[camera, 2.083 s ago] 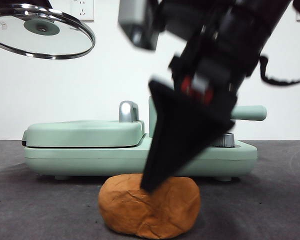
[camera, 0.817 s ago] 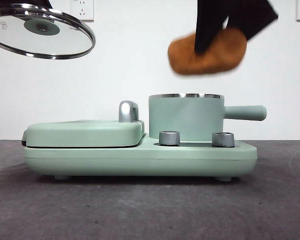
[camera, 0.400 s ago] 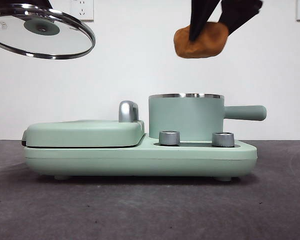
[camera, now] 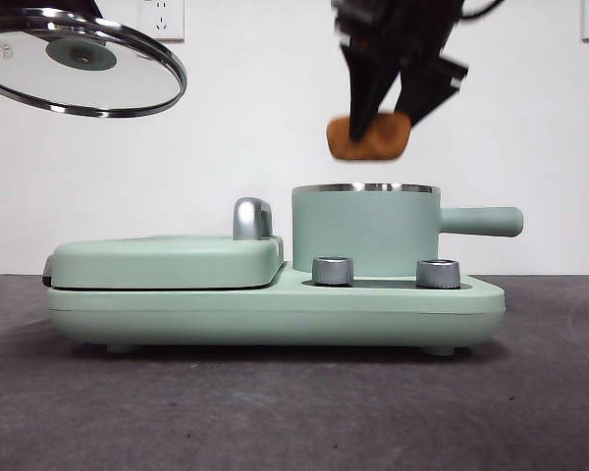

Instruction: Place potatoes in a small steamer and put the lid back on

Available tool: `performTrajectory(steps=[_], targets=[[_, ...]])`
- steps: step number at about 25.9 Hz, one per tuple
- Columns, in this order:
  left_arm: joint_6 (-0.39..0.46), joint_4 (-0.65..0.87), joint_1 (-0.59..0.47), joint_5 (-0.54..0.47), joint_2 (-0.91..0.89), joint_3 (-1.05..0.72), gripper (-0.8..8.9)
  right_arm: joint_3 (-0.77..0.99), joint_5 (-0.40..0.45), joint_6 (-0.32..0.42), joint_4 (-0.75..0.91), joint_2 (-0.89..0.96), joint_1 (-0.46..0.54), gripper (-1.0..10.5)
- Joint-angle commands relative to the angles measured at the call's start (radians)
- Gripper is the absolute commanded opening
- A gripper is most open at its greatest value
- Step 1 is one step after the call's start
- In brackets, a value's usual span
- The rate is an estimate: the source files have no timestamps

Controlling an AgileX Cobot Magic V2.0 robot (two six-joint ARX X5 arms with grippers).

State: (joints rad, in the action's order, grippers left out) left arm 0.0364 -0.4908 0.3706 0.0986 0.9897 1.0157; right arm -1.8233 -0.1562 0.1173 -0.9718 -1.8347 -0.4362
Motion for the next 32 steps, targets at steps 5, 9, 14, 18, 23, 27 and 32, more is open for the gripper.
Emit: performTrajectory(steps=[5,9,14,18,23,27,32], targets=[[0.003,0.002,0.002,-0.002,-0.002,0.015,0.09,-0.036,-0.001,0.028,0.054,-0.090,0.015,2.0],[0.003,0.002,0.002,-0.002,-0.002,0.015,0.09,-0.036,-0.001,0.034,0.063,-0.116,0.016,2.0],[0.003,0.002,0.002,-0.002,-0.002,0.015,0.09,-0.035,-0.001,0.034,0.088,-0.135,0.015,2.0],[0.000,0.008,0.002,-0.002,-0.002,0.015,0.09,-0.035,-0.001,0.033,0.088,-0.154,0.015,2.0],[0.000,0.010,0.002,-0.002,-0.002,0.015,0.09,-0.035,0.000,0.033,0.081,-0.186,0.012,2.0],[0.000,0.010,0.002,-0.002,-0.002,0.015,0.09,-0.035,-0.002,0.034,0.095,-0.186,0.008,2.8],[-0.001,0.009,0.002,-0.002,-0.002,0.015,0.09,-0.035,-0.005,0.041,0.097,-0.186,0.008,3.4]])
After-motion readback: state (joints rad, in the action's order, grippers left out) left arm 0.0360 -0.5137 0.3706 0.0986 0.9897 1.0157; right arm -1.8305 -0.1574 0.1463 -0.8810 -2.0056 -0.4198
